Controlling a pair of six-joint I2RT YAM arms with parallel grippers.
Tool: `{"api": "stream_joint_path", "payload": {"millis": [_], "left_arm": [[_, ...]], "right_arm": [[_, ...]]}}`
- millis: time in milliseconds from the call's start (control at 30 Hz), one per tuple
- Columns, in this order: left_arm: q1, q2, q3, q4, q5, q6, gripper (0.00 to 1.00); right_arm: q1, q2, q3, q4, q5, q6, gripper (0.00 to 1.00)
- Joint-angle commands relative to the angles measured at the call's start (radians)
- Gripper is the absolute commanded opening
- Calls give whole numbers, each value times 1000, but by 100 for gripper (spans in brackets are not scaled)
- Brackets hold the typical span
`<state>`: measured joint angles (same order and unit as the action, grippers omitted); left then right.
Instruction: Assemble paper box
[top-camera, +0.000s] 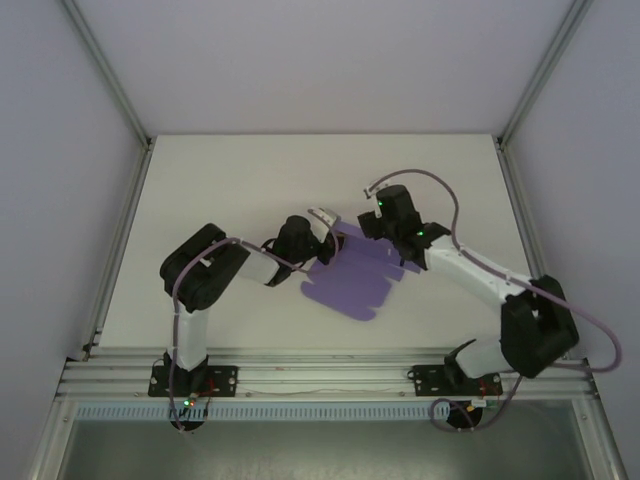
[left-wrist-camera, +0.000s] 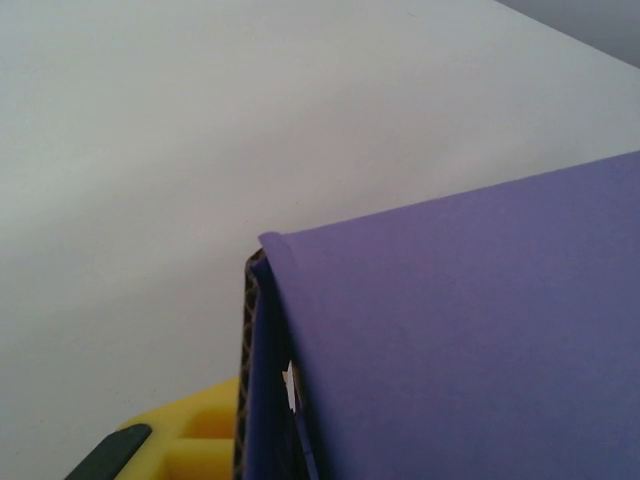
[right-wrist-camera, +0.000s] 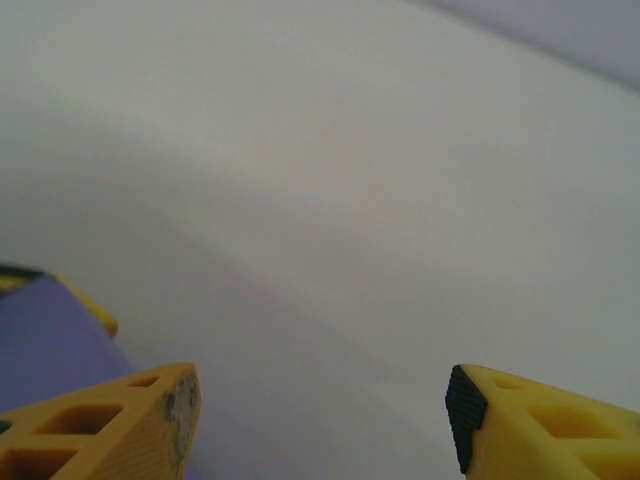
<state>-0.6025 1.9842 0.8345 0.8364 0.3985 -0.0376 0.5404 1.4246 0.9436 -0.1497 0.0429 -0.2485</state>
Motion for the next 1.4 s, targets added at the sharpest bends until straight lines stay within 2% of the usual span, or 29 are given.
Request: {"api": "stream_joint_path", "payload": {"millis": [0, 267, 533, 700, 800, 900, 1100, 1267, 1367], "left_arm": [[-15, -7, -33, 29, -57, 35, 23], [-29, -22, -52, -2, -116, 34, 27], [-34, -146, -110, -110, -117, 1, 50], [-34, -249, -136, -243, -121, 1, 63], [-33, -305, -166, -289, -141, 5, 64], [-31, -365, -165, -406, -155, 2, 64], [-15, -478, -246, -475, -223, -28, 65], [24, -370, -161, -480, -220, 1, 64], [50, -295, -60, -483, -137, -5, 62]], "right_arm": [[-2, 40, 30, -108, -77, -29, 66], [-2, 107, 13, -165, -165, -28, 60], [11, 111, -16, -188, -207, -41, 56], [30, 106, -30, -202, -155, -41, 56], [33, 103, -38, -194, -145, -34, 56], [36, 103, -37, -201, -132, -32, 56], [37, 101, -32, -203, -136, -31, 56], [39, 105, -26, -198, -161, -27, 56], [38, 112, -18, -204, -170, -30, 56]]}}
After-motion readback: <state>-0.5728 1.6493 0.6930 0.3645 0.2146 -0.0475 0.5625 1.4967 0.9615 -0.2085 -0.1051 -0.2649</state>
